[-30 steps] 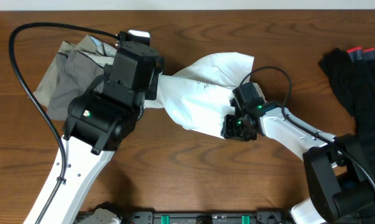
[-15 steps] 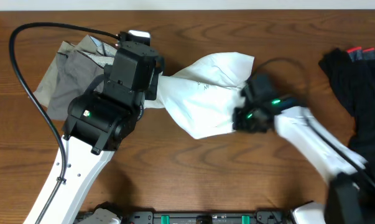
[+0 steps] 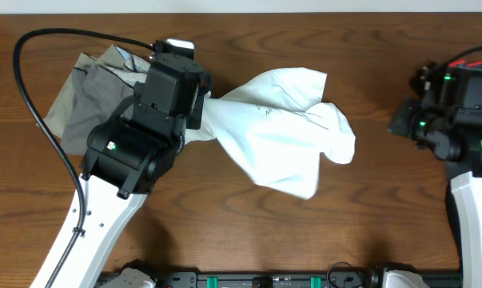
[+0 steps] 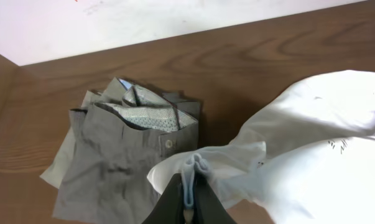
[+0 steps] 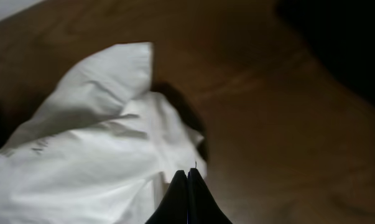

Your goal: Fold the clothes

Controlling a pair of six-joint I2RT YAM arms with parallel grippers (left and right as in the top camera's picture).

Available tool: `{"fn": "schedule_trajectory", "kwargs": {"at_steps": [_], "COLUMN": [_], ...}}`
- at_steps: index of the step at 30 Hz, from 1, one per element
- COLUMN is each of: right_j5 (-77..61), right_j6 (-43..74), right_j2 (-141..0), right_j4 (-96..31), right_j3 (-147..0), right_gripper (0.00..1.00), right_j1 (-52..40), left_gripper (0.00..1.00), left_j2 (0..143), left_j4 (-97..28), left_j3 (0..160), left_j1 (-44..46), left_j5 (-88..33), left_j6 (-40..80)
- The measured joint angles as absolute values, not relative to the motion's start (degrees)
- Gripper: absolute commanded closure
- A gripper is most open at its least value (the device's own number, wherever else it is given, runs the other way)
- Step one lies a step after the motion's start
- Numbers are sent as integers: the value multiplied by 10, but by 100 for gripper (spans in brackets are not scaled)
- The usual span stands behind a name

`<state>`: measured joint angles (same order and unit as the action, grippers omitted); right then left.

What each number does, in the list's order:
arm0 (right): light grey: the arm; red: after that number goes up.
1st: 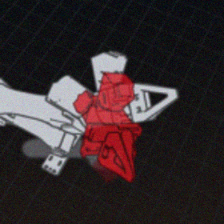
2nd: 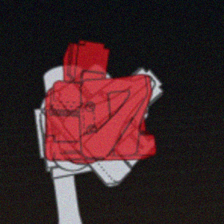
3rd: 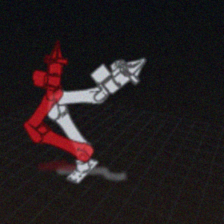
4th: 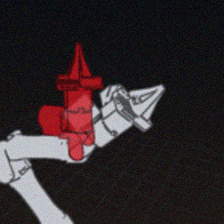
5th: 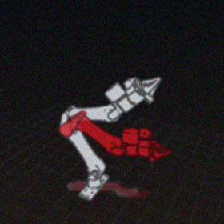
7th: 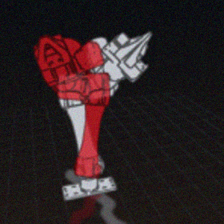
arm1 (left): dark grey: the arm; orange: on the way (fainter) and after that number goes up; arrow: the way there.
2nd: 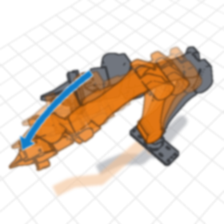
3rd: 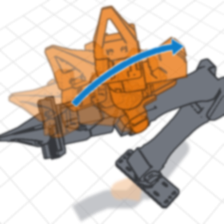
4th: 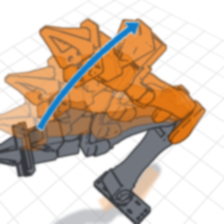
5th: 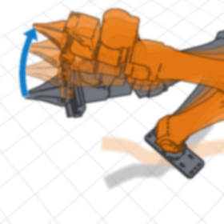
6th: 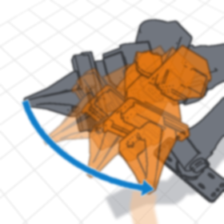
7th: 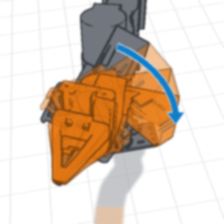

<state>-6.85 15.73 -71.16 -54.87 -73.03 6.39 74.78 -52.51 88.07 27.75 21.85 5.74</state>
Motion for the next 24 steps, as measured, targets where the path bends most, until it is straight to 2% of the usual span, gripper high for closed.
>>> {"fn": "schedule_trajectory", "kwargs": {"at_steps": [6,8,11,17,24], "right_j5": [-134,-162,-210,-254,-255], "right_j6": [129,123,113,120,158], "right_j2": [-737,-756,-804,-895,-974], "right_j4": [-561,-561,-554,-503,-440], "right_j3": [-719,-698,-646,-560,-539], "right_gripper": [74,64,53,38,35], "right_j1": [53,31,-24,-141,-197], "left_gripper": [94,94,94,94,94], "left_j2": [748,748,748,748,748], "left_j4": [-525,-525,-525,-525,-525], "left_j3": [881,881,881,881,881], "left_j1": [277,277,277,277,277], "left_j5": [218,218,218,218,218], "left_j6": [57,57,57,57,57]}}
